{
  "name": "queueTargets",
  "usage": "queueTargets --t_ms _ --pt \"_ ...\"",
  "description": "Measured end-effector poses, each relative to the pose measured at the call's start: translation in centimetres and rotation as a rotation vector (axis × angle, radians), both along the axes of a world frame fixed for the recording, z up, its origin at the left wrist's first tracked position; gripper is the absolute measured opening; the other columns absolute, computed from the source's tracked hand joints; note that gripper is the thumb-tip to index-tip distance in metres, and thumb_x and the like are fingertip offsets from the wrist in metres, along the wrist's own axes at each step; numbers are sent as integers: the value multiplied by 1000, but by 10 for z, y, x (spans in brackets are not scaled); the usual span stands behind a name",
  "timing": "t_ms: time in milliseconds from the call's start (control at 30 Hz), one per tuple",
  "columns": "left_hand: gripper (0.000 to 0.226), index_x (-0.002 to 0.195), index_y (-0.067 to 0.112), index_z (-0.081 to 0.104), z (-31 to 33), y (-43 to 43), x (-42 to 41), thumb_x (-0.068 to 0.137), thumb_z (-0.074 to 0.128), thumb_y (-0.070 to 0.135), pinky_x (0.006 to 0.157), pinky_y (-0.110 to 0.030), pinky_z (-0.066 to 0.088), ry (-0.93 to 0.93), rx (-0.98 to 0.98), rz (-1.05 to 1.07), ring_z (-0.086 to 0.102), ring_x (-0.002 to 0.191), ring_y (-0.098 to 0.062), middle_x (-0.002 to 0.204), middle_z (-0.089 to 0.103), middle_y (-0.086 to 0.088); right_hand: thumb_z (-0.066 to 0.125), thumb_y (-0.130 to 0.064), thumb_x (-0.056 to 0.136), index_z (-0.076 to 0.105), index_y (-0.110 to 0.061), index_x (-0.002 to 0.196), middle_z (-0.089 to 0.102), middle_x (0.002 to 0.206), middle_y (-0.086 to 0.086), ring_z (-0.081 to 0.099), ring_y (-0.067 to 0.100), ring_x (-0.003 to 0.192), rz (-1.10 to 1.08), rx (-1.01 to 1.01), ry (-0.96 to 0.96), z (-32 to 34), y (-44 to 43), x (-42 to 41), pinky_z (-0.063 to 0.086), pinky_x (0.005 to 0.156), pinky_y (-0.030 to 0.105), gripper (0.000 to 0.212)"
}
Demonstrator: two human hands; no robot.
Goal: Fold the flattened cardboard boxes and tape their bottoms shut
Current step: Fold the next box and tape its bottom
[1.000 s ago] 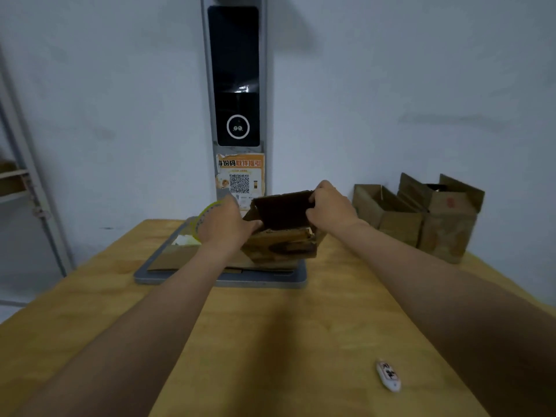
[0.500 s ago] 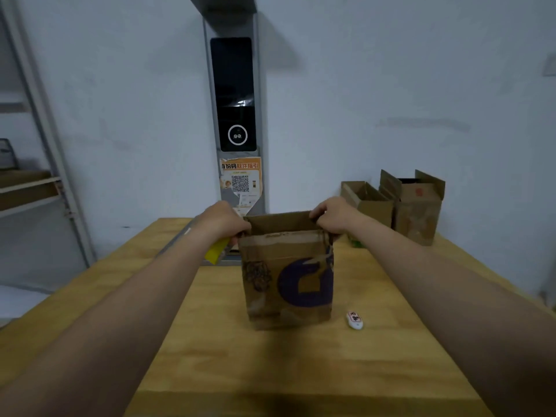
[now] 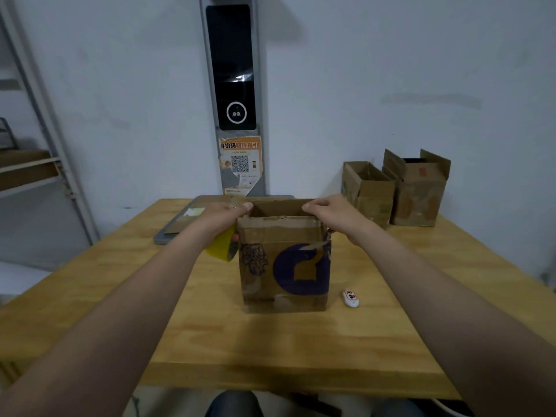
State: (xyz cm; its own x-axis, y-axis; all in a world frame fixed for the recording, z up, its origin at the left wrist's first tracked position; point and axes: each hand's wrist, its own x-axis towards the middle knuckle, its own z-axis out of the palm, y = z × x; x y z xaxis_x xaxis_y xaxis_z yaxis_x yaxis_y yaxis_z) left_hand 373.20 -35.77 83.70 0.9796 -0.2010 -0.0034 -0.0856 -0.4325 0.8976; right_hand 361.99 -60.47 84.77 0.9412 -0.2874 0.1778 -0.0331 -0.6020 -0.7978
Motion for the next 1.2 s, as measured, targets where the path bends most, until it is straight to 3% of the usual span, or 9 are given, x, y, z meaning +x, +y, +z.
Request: queueTargets --t_ms 67,167,333,433,533,700,867,1067,1200 --pt "68 118 11 73 -3 -1 -1 78 79 66 55 -28 57 35 -19 6 76 77 -24 109 75 -5 53 -62 98 74 -19 121 65 126 -5 56 5 102 78 -18 1 -8 4 -6 42 88 31 53" --pt "40 105 11 70 -11 -1 -3 91 75 49 43 -24 53 131 136 -4 67 50 -14 72 73 -5 41 -82 87 75 -20 117 71 114 1 63 17 105 108 -37 -45 -23 5 -15 46 91 38 78" --pt "8 98 22 68 -33 -4 1 102 62 23 78 -40 62 102 89 -70 69 91 -27 103 70 -8 59 -65 91 74 -28 83 65 69 -20 60 -4 68 53 9 -206 -50 -4 -17 41 63 23 41" --pt "17 87 15 66 -39 -8 2 98 68 27 63 -27 52 86 7 -44 64 84 -23 97 68 -4 76 -49 86 67 -28 111 65 97 -18 59 -3 89 -33 38 -283 -58 -6 -11 45 71 19 33" --pt "37 91 12 66 -45 -13 0 100 62 48 78 -34 48 47 -4 20 61 93 -26 107 67 -11 83 -37 83 41 -30 141 52 125 -7 56 10 102 -130 72 -292 -60 -3 -9 51 81 23 71" --pt "75 151 14 49 -48 -17 -2 100 42 69 109 -43 37 -6 -37 21 42 144 -34 158 46 -12 78 -30 88 35 -30 154 49 146 -6 53 20 125 -71 87 -188 -55 -1 -8 48 105 43 79" --pt "82 136 14 62 -58 -16 -9 89 48 80 99 -42 40 -18 -47 64 51 132 -32 151 53 -13 70 -36 93 77 -36 106 57 115 -8 54 10 109 -43 -65 -221 -61 0 -14 45 95 31 15" --pt "55 88 18 67 -68 -13 -13 88 58 72 68 -34 42 -23 -33 98 60 95 -20 93 66 6 71 -37 93 75 -40 95 51 109 -19 51 9 109 -100 -87 -265 -70 5 -21 43 93 29 6" --pt "54 106 21 61 -63 -18 -10 86 62 71 75 -36 44 -57 16 140 56 92 -18 96 61 6 58 -34 101 72 -35 102 48 120 -8 47 24 122 -114 -40 -232 -75 13 -13 44 106 45 14"
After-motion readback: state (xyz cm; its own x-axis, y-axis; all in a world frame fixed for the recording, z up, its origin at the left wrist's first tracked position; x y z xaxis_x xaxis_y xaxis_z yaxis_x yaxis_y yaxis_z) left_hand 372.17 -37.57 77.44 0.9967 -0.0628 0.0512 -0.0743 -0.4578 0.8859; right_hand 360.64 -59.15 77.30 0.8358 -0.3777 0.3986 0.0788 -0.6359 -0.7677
